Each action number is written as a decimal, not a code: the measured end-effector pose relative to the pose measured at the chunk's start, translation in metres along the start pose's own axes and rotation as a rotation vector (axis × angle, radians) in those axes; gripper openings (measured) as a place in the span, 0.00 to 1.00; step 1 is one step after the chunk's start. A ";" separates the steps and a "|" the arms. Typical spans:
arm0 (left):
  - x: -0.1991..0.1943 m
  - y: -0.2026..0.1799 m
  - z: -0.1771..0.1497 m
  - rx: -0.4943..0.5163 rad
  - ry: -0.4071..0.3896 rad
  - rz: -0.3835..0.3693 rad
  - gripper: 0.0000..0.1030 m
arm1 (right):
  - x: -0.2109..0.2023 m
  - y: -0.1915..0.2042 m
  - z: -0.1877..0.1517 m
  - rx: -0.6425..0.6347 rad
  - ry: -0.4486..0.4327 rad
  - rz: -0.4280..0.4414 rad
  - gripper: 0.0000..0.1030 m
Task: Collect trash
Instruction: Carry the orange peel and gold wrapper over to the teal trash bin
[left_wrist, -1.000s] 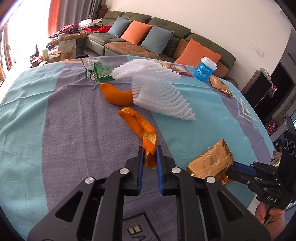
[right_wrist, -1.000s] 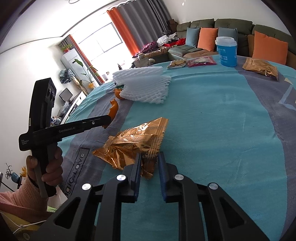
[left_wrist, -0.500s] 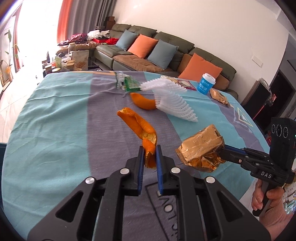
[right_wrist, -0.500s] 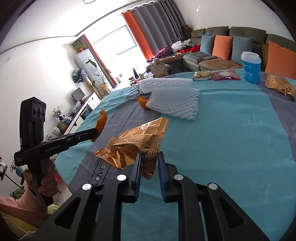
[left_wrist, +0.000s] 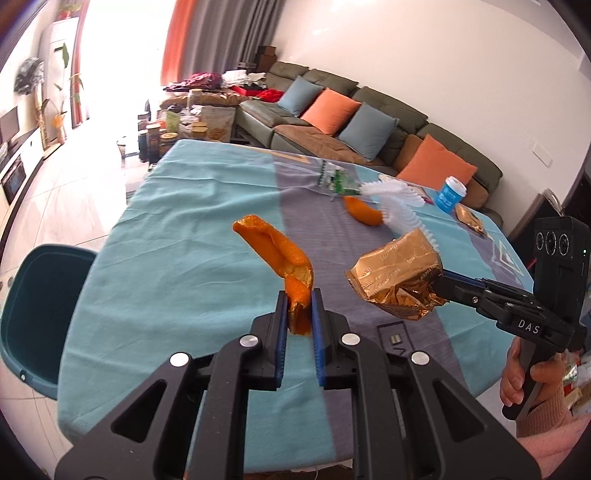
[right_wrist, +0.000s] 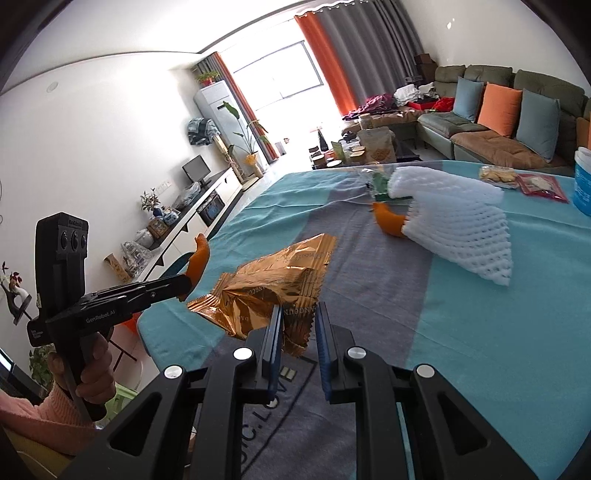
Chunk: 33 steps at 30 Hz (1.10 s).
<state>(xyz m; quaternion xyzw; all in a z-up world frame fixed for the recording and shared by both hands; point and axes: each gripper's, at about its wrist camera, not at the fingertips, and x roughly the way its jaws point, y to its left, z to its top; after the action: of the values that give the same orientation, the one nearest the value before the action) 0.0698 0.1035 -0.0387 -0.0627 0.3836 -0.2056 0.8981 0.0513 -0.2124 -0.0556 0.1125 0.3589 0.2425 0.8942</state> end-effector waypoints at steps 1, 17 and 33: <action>-0.004 0.005 -0.001 -0.009 -0.004 0.007 0.12 | 0.004 0.005 0.002 -0.008 0.005 0.010 0.16; -0.053 0.086 -0.016 -0.130 -0.054 0.126 0.12 | 0.066 0.079 0.032 -0.151 0.078 0.131 0.16; -0.087 0.153 -0.026 -0.234 -0.089 0.257 0.12 | 0.121 0.139 0.055 -0.251 0.131 0.216 0.16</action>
<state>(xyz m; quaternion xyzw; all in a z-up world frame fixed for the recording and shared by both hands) 0.0463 0.2800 -0.0402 -0.1262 0.3697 -0.0399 0.9197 0.1161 -0.0322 -0.0351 0.0221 0.3690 0.3867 0.8448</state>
